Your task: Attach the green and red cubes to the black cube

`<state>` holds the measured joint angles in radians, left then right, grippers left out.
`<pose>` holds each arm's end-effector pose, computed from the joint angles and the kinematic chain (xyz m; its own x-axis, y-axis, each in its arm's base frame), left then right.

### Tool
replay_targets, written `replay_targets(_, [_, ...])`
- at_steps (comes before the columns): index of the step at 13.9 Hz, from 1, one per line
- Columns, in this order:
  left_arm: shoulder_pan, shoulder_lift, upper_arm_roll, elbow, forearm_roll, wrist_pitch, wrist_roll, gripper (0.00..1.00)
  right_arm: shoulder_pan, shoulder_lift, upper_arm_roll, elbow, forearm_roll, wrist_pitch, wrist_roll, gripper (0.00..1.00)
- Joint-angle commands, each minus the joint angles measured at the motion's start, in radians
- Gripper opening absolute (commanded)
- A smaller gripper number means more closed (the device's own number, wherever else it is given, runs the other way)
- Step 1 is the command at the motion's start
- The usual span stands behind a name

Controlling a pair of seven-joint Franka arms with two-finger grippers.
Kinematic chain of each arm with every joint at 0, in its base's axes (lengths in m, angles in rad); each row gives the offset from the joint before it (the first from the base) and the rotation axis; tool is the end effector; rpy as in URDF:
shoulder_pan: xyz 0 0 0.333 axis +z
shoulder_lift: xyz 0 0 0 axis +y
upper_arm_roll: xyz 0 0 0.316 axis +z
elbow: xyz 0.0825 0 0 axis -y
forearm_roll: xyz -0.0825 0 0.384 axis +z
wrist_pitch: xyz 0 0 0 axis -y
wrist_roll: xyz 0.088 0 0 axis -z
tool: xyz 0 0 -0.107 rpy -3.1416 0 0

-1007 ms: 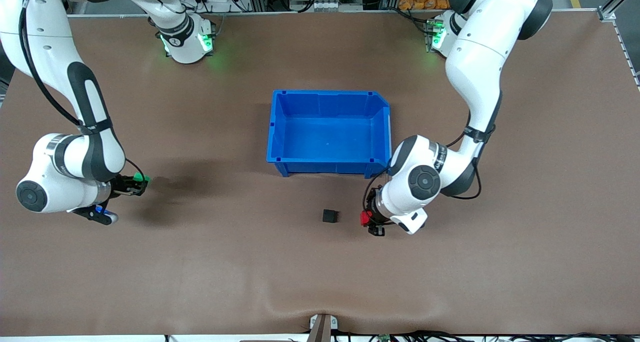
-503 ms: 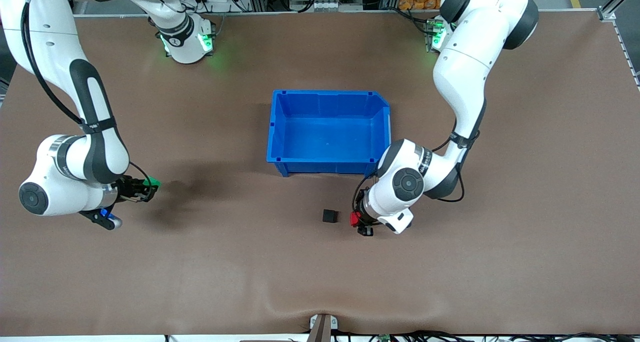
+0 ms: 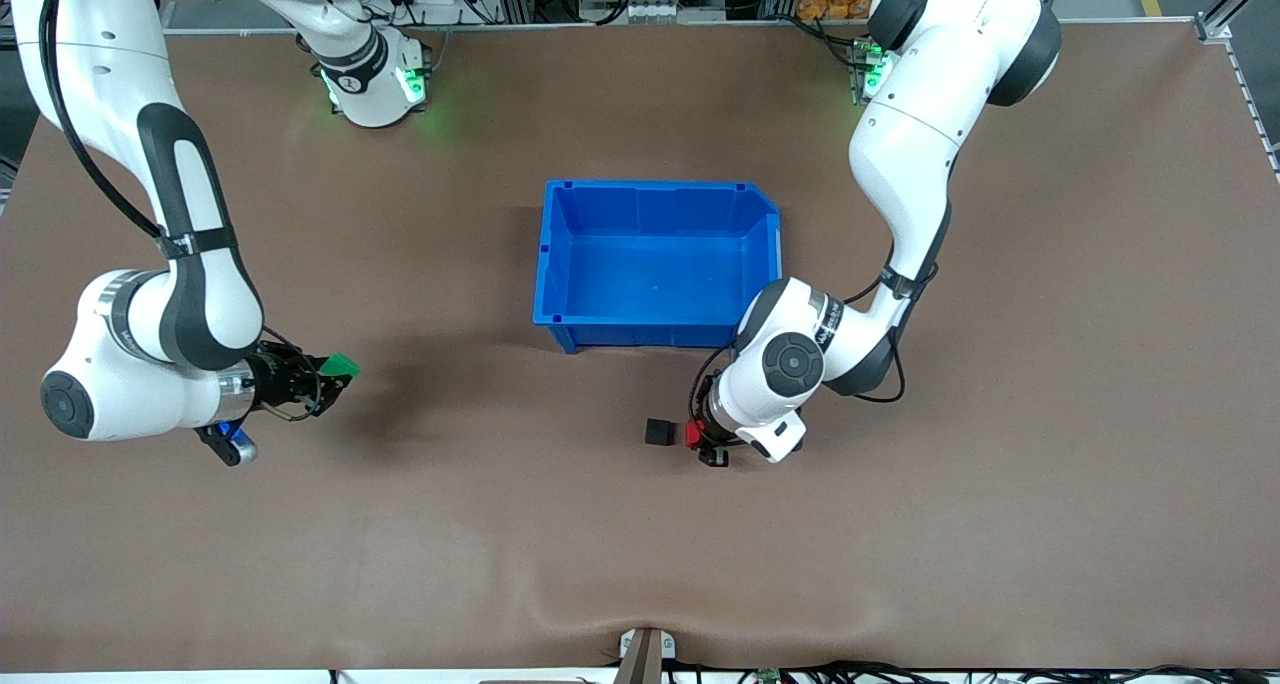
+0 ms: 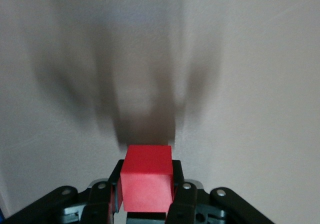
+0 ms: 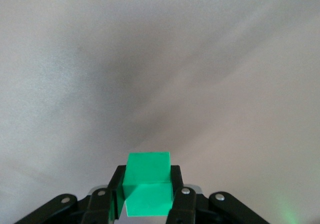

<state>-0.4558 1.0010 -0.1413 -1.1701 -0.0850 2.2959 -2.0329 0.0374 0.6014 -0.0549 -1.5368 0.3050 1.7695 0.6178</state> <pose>0.6587 -0.4094 0.1947 0.0125 0.9751 -0.2215 0.9997 -0.0076 0.0231 0.6609 0.0195 0.2816 0.6583 -0.6196 -0.4274 -0.6749 -0.7373 0.0294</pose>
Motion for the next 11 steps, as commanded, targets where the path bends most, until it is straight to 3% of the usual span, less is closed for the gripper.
replay_targets(1, [-0.018, 0.03, 0.009, 0.04, -0.021, 0.004, 0.003, 0.0, 0.015, -0.005, -0.005, 0.01, 0.022, -0.01, 0.061, 0.0])
replay_targets(11, [-0.037, 0.044, 0.006, 0.041, -0.021, 0.034, 0.048, 0.0, 0.081, 0.047, -0.003, 0.07, 0.045, 0.073, 0.341, 0.0])
